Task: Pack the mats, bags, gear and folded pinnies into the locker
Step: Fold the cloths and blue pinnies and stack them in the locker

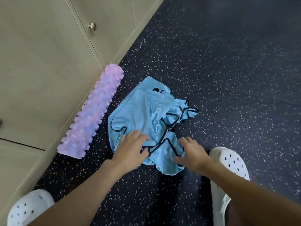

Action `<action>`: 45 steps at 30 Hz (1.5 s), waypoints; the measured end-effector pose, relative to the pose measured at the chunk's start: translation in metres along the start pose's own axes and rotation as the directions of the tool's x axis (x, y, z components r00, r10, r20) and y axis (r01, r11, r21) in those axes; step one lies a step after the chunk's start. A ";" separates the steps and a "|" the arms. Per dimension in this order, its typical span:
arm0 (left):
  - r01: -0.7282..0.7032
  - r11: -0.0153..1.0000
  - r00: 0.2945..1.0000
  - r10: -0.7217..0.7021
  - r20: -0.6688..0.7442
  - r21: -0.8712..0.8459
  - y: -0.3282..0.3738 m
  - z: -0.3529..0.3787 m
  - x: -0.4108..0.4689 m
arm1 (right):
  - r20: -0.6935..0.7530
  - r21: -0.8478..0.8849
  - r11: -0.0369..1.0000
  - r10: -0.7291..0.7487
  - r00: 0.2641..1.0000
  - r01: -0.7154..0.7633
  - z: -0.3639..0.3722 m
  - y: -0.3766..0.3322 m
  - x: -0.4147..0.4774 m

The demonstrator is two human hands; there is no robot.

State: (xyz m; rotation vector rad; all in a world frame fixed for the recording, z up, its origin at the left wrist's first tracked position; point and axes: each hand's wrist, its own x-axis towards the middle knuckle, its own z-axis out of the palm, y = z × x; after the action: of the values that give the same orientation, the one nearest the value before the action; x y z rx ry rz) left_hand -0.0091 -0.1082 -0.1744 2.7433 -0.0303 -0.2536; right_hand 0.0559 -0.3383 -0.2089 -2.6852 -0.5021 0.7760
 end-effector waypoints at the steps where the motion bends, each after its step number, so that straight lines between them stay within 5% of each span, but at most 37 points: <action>1: -0.028 0.999 1.000 0.027 -0.007 -0.031 0.008 0.003 0.001 | 0.045 0.007 1.000 0.012 0.999 -0.012 0.005 0.003 -0.004; 10: 0.002 0.985 0.987 0.026 0.162 -0.175 0.044 0.025 -0.014 | 0.051 0.051 0.999 0.002 0.999 -0.004 0.016 0.006 -0.018; 16: 0.156 0.891 0.984 -0.102 0.147 -0.427 0.064 -0.009 -0.008 | -0.109 0.456 0.885 -0.052 0.993 0.097 -0.059 -0.033 -0.024; 22: 0.037 0.788 0.961 -0.197 -0.196 -0.614 0.077 -0.109 0.014 | -0.252 0.623 0.738 -0.124 0.960 0.259 -0.175 -0.102 -0.040; 31: -0.281 0.816 0.812 -0.078 -0.578 -0.505 0.117 -0.324 -0.009 | -0.487 0.595 0.590 -0.276 0.829 0.546 -0.335 -0.198 -0.110; 39: -0.427 0.743 0.697 -0.093 -0.711 -0.516 0.150 -0.419 -0.079 | -0.517 0.492 0.561 -0.427 0.742 0.666 -0.372 -0.248 -0.171; 45: -0.348 0.795 0.709 -0.123 -0.694 -0.497 0.134 -0.417 -0.112 | -0.621 0.558 0.380 -0.399 0.675 0.738 -0.363 -0.270 -0.196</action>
State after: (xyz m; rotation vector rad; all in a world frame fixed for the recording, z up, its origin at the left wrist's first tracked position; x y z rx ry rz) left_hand -0.0418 -0.0702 0.2747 2.0048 0.0679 0.7248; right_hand 0.0368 -0.2442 0.2749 -1.5448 -0.7355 0.1291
